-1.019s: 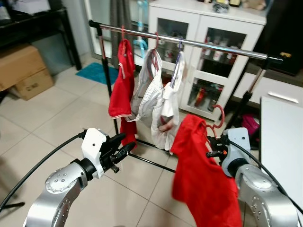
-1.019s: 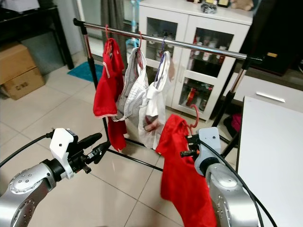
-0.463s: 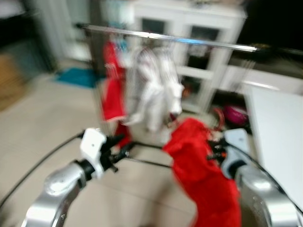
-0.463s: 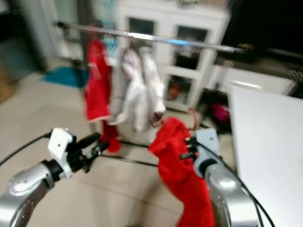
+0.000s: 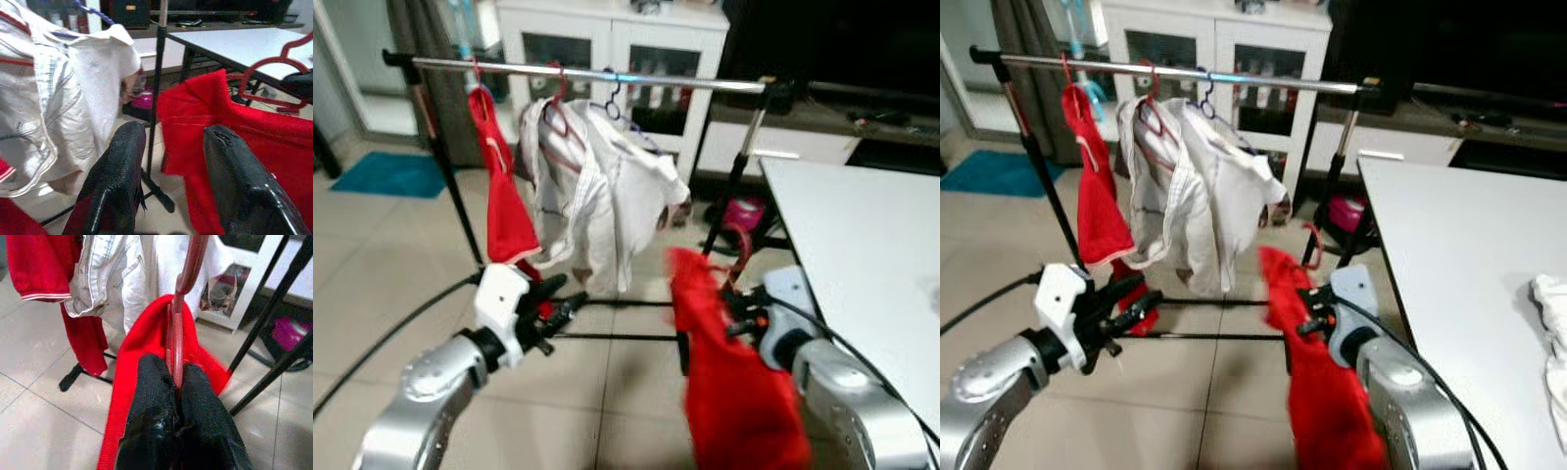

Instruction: Hang hanger

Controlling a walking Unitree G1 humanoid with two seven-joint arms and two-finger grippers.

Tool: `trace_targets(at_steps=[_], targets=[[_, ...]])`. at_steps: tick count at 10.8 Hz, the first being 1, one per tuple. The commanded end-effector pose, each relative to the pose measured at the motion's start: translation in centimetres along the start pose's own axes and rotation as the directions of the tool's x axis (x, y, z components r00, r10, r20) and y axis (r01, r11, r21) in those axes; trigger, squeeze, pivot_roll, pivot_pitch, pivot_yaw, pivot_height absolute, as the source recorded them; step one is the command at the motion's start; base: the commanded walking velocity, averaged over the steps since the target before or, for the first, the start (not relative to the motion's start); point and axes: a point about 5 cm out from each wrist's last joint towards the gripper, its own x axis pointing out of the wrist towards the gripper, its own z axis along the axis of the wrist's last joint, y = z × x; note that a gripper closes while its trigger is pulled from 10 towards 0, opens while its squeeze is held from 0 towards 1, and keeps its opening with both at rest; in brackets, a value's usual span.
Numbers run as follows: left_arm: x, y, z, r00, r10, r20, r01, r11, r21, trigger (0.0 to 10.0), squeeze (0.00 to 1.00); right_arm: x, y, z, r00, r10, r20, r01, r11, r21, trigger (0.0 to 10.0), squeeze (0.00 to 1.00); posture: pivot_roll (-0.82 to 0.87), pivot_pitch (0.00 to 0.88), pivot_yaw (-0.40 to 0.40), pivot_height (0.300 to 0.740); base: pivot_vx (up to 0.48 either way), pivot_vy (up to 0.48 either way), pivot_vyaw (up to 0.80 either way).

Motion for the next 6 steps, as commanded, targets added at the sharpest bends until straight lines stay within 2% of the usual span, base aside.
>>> trace_targets(at_steps=[1, 6], targets=[[0.1, -0.1, 0.2, 1.0, -0.006, 0.004, 0.006, 1.0, 0.002, 10.0, 0.0, 0.0, -0.2, 1.2, 0.999, 0.009, 0.053, -0.008, 1.0, -0.024, 10.0, 0.0, 0.02, 0.0, -0.035, 0.74, 0.0, 0.326, 0.0], [0.0, -0.2, 0.2, 1.0, -0.004, 0.004, 0.004, 1.0, 0.005, 10.0, 0.0, -0.1, -0.2, 2.7, 0.989, 0.098, 0.111, -0.094, 0.995, -0.044, 10.0, 0.0, 0.03, 0.0, -0.039, 0.74, 0.0, 0.372, 0.0]])
